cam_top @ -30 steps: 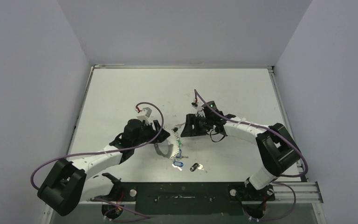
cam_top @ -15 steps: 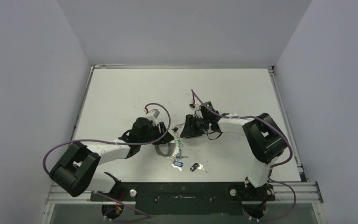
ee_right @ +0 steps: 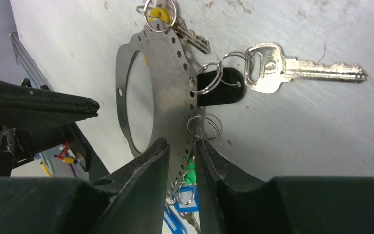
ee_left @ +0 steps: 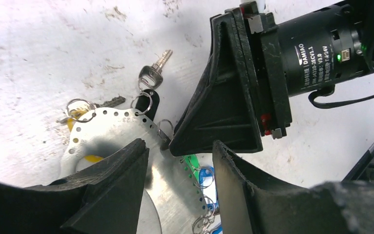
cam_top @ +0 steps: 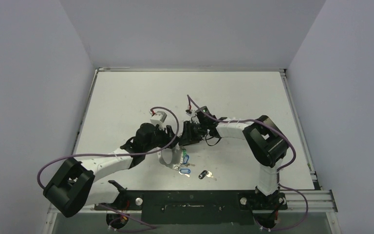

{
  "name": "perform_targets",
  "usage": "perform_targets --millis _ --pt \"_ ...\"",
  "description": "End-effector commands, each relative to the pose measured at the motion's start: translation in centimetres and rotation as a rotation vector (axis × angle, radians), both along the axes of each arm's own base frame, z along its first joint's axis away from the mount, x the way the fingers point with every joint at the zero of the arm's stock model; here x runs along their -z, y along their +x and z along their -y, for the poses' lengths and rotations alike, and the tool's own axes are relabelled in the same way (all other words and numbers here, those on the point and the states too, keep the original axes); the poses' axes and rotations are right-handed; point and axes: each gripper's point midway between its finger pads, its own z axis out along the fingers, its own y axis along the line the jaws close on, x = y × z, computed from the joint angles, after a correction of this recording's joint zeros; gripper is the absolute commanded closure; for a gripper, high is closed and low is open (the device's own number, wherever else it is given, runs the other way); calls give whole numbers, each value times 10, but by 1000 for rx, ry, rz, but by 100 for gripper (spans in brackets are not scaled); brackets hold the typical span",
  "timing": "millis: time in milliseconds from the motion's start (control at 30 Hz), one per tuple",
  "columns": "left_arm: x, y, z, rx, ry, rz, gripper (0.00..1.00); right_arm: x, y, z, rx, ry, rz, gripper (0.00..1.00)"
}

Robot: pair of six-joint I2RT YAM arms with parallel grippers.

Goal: Put the keys on the keyring

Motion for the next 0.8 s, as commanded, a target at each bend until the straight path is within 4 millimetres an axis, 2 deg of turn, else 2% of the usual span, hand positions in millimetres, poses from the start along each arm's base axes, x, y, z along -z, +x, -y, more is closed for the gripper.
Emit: perform_targets --millis 0,133,333,533,767 --pt "-12 5 -12 -29 23 107 51 -35 24 -12 14 47 109 73" --pt "-14 3 -14 -44 3 125 51 -41 30 5 21 -34 172 68" --pt "-13 7 -3 -34 -34 59 54 -22 32 26 48 -77 128 73" --pt "-2 12 17 21 -55 -48 56 0 22 26 37 -83 56 84" --pt "15 21 26 19 -53 -124 57 8 21 19 47 -52 16 81"
